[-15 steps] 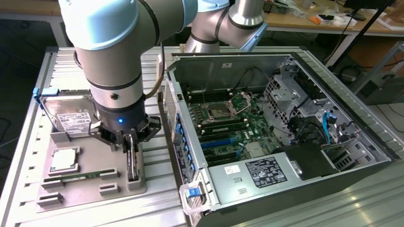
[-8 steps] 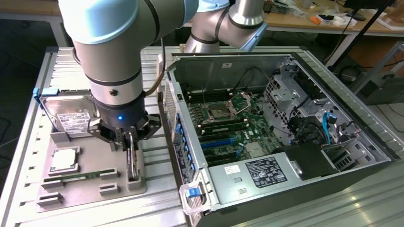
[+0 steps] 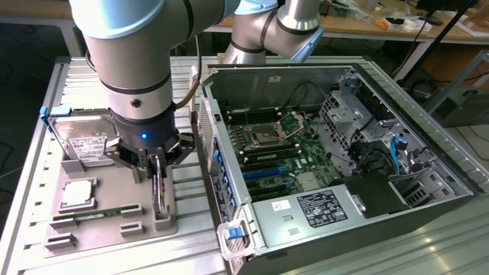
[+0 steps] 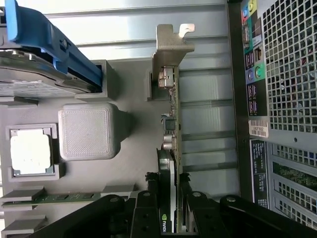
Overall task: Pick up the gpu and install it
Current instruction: 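Pick up the gpu and move the gpu toward the slot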
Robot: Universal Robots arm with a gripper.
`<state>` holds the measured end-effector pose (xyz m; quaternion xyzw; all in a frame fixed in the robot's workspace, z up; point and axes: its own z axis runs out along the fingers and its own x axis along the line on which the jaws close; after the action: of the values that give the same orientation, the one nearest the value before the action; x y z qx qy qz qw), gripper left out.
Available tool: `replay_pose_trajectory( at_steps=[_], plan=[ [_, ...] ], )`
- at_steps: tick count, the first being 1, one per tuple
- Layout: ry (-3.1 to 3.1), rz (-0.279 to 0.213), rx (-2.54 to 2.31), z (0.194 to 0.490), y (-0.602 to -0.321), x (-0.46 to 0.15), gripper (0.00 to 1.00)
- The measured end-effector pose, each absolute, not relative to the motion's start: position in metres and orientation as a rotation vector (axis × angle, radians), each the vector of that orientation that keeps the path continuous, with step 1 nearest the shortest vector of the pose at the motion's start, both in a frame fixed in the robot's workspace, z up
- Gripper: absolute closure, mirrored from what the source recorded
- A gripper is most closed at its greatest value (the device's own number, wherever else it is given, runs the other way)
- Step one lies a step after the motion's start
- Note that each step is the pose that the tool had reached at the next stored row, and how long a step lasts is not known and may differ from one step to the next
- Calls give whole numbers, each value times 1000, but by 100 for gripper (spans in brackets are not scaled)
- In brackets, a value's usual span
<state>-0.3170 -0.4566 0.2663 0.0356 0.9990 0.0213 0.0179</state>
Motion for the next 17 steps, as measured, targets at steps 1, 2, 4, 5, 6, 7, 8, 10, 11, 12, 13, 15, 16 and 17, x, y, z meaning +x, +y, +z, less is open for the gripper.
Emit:
replay_pose_trajectory(
  at_steps=[1, 2, 4, 5, 6, 7, 8, 10, 11, 12, 13, 15, 16, 17],
  plan=[
    [3103, 66, 111, 268, -456, -317, 73],
    [3103, 65, 111, 270, -456, -317, 73],
    [3103, 64, 111, 279, -455, -317, 73],
    [3103, 62, 111, 285, -454, -317, 73],
    [3103, 58, 111, 293, -454, -317, 73],
    [3102, 56, 111, 296, -454, -317, 73],
    [3103, 56, 111, 297, -454, -317, 73],
    [3103, 56, 111, 297, -454, -317, 73],
    [3103, 56, 111, 297, -454, -317, 73],
    [3103, 56, 111, 297, -454, -317, 73],
    [3103, 55, 111, 299, -454, -317, 73],
    [3103, 56, 111, 301, -454, -317, 73],
    [3103, 55, 111, 301, -454, -317, 73],
    [3103, 56, 111, 302, -454, -317, 73]
  ],
)
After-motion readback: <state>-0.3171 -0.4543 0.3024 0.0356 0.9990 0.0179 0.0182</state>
